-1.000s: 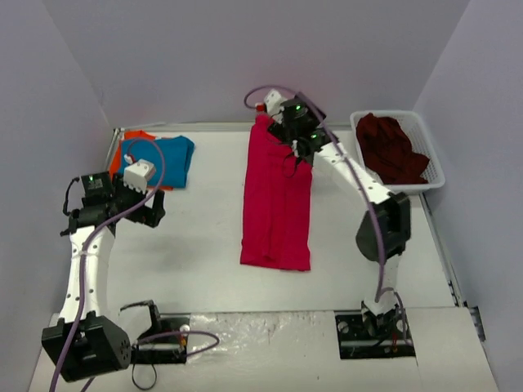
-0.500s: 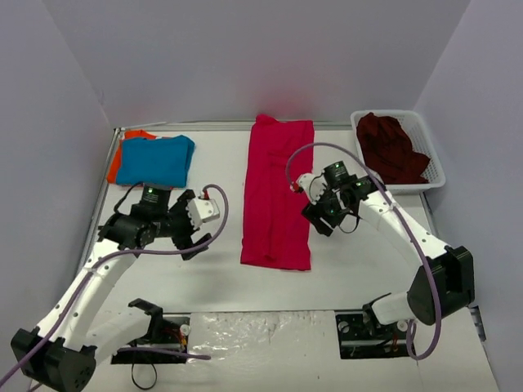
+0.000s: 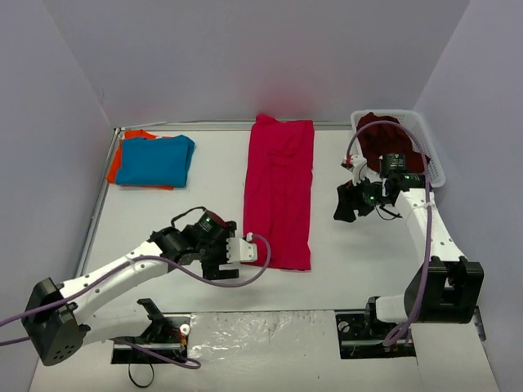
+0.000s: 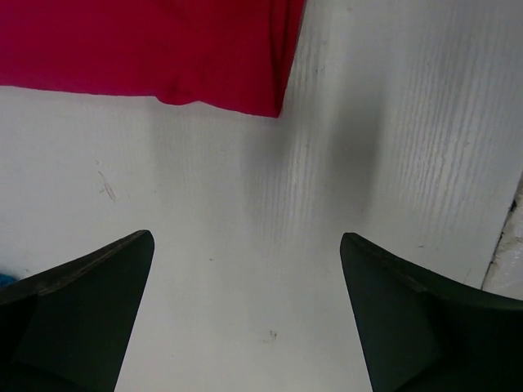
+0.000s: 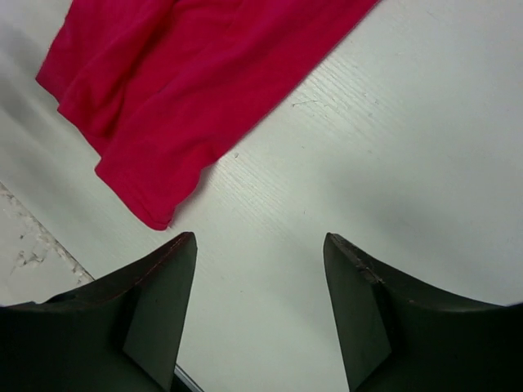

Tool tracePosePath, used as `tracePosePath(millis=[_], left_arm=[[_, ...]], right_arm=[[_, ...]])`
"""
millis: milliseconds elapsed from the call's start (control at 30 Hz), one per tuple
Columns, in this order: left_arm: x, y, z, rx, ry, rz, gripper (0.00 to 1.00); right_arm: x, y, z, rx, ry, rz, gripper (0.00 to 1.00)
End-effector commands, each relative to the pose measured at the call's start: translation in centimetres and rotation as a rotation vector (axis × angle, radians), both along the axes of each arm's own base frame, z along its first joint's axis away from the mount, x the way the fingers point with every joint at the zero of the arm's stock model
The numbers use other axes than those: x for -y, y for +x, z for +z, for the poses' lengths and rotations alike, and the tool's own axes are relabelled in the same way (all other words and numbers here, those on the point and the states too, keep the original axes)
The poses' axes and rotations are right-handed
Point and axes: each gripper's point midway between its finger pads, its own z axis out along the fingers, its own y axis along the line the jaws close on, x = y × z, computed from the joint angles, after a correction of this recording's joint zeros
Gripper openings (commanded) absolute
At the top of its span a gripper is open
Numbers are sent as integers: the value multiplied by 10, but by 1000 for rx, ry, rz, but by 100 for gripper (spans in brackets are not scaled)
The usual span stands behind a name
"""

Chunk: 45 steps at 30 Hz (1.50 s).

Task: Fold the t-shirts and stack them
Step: Grab the bottom of the folded rectangular tshirt with both arms

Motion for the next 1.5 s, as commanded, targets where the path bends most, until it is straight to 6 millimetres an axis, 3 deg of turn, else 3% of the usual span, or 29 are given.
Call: tracePosePath(millis=[0,200,367,733,867,1467], left_arm=[[7,23,-7,153,68,-22,98],[42,18,-26,143,31,-96,98],[65,21,-27,149,-47,-68,98],[63,17,-45,126,-18,-83,100],[62,15,-57,97,22,-100,84],[61,11,-82,8,132,-133,53]], right_arm=[[-9,-7,5,-41,168,27,59],[14,-7,-2,-66,186,-50,54],[23,-7,-6,-63,181,-79,53],[29,-5,-15,-81,150,-112,50],[32,-4,-18,-92,138,-130,50],[30,-3,-22,-99,116,-131,47]])
